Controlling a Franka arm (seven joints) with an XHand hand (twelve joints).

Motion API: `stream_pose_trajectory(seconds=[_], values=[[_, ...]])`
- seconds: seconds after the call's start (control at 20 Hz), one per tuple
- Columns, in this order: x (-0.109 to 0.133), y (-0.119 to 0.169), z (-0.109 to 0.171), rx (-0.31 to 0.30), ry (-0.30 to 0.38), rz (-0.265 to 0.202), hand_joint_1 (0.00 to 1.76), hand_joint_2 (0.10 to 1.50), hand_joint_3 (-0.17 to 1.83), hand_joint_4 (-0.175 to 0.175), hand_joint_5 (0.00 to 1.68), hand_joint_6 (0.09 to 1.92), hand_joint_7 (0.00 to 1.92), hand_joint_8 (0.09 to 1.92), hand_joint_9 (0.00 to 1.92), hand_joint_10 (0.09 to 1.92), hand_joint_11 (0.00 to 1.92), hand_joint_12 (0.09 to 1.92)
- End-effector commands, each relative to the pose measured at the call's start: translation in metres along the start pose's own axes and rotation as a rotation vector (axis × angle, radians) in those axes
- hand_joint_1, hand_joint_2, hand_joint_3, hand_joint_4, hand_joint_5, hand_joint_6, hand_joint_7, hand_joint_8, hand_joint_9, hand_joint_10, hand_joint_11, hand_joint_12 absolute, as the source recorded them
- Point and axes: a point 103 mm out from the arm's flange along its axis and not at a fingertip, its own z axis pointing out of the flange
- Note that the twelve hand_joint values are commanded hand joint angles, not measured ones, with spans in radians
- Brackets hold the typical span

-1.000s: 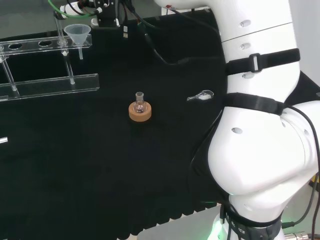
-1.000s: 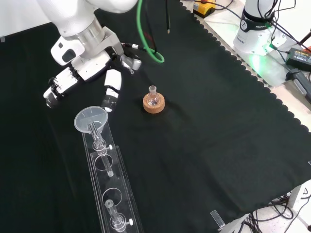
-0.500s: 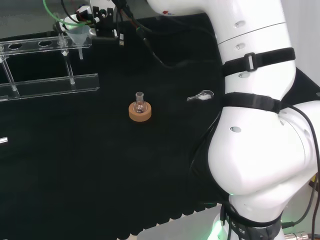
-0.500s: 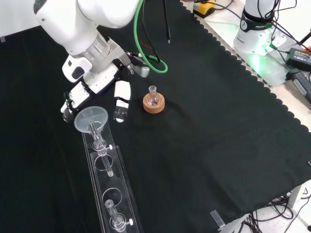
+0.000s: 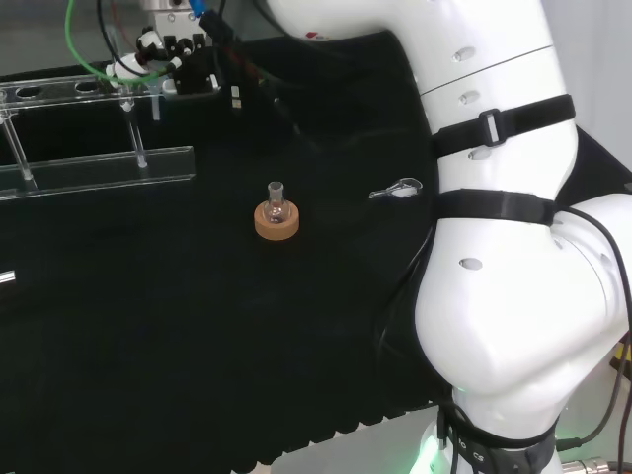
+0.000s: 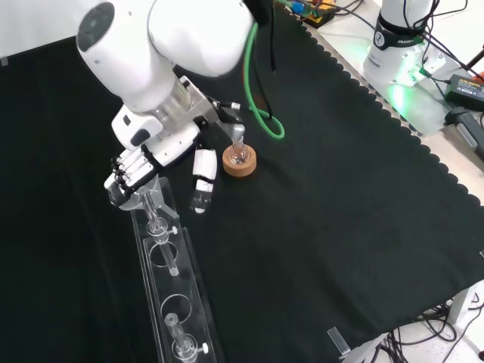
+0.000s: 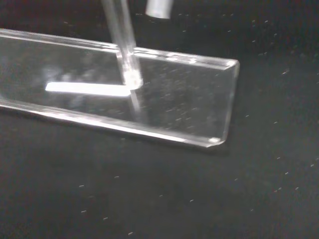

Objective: Pick up the funnel from the transparent funnel stand.

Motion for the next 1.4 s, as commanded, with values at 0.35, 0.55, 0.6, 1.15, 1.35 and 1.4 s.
stream_pose_trajectory(seconds=[0.35, 0.55, 0.6, 1.15, 1.35, 1.4], values=[[-0.002, 0.002, -0.009, -0.117, -0.159, 0.091, 0.15, 0.80, 0.00, -0.013, 0.00, 0.09, 0.00, 0.09, 0.03, 0.09, 0.00, 1.33], [-0.003, -0.006, -0.023, -0.164, -0.179, 0.101, 0.15, 0.80, 0.00, -0.014, 0.00, 0.09, 0.00, 0.09, 0.02, 0.09, 0.00, 1.49], [-0.004, -0.007, -0.025, -0.171, -0.180, 0.102, 0.15, 0.80, 0.00, -0.014, 0.00, 0.09, 0.00, 0.09, 0.01, 0.10, 0.00, 1.54], [-0.009, 0.023, -0.009, -0.151, -0.154, 0.107, 0.16, 0.81, 0.00, -0.029, 0.00, 0.09, 0.01, 0.09, 0.00, 0.94, 0.41, 1.52], [-0.019, 0.035, -0.007, -0.155, -0.137, 0.111, 0.16, 0.81, 0.00, -0.041, 0.00, 0.09, 0.03, 0.31, 0.12, 1.01, 0.53, 1.46], [-0.021, 0.037, -0.007, -0.154, -0.134, 0.111, 0.16, 0.81, 0.00, -0.045, 0.00, 0.09, 0.01, 0.45, 0.15, 1.02, 0.55, 1.45]])
